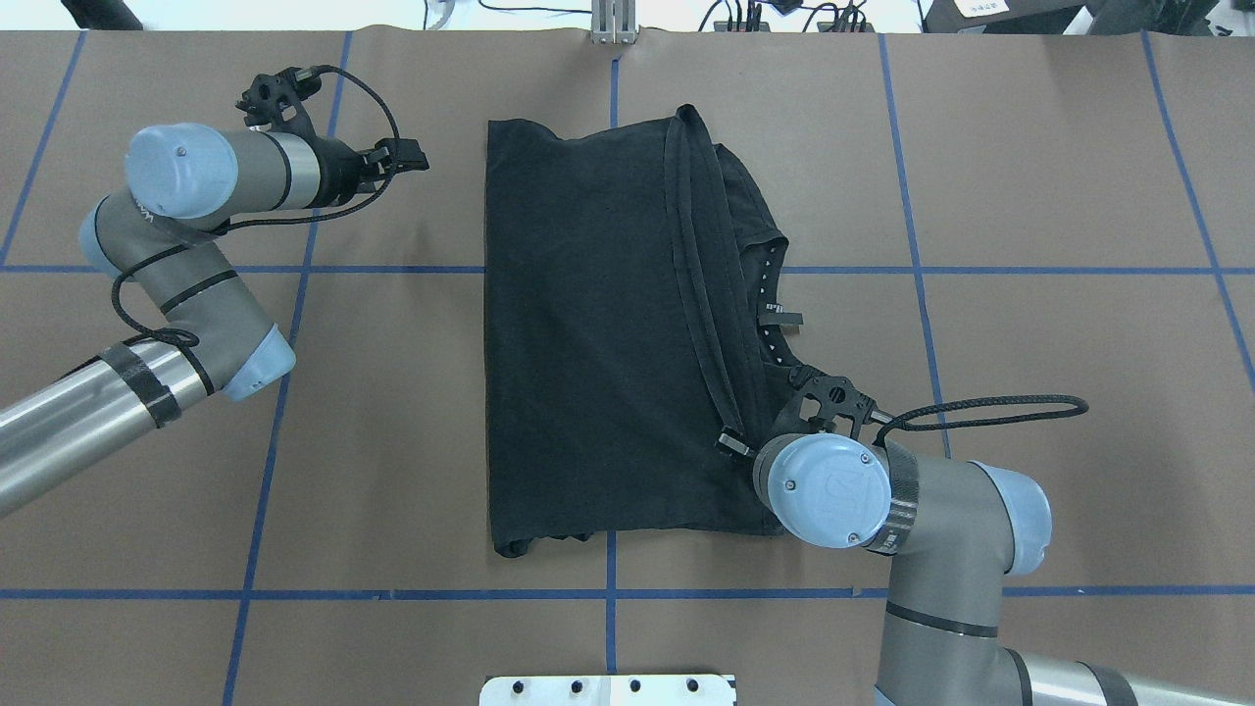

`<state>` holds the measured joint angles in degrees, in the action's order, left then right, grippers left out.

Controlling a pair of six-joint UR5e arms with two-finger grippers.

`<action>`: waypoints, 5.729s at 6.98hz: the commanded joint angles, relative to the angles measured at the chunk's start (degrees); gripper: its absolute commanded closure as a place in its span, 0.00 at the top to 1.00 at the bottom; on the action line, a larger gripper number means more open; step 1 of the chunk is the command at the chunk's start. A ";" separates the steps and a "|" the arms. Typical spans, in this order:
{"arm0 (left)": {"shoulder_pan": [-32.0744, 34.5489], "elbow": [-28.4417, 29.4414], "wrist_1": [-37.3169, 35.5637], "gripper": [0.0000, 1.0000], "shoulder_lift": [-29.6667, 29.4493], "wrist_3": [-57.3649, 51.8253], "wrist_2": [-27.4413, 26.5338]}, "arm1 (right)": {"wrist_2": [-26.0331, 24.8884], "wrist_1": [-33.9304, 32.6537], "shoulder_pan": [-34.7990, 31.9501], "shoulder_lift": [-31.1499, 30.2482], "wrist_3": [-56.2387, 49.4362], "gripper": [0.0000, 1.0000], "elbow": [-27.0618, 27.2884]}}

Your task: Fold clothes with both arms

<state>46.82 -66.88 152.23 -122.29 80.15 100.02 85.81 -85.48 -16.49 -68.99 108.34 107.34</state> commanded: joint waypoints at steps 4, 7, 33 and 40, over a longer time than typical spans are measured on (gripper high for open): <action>0.03 -0.01 0.00 0.91 0.03 0.00 0.09 | 0.06 0.40 0.40 0.70 0.47 0.00 -1.08; 0.03 -0.01 0.00 0.91 -0.05 0.00 0.09 | 0.06 0.40 0.40 0.53 0.38 0.00 -0.37; -46.20 -52.57 -31.11 0.00 17.97 66.08 -28.74 | 10.08 0.40 2.25 -6.77 17.17 0.00 14.21; -24.78 -41.53 -38.68 0.00 5.68 63.04 -16.00 | 28.68 0.31 -20.66 4.55 24.56 0.00 0.46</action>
<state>19.06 -112.98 114.21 -113.20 145.43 83.19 110.75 -85.23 -33.22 -67.40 133.38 113.00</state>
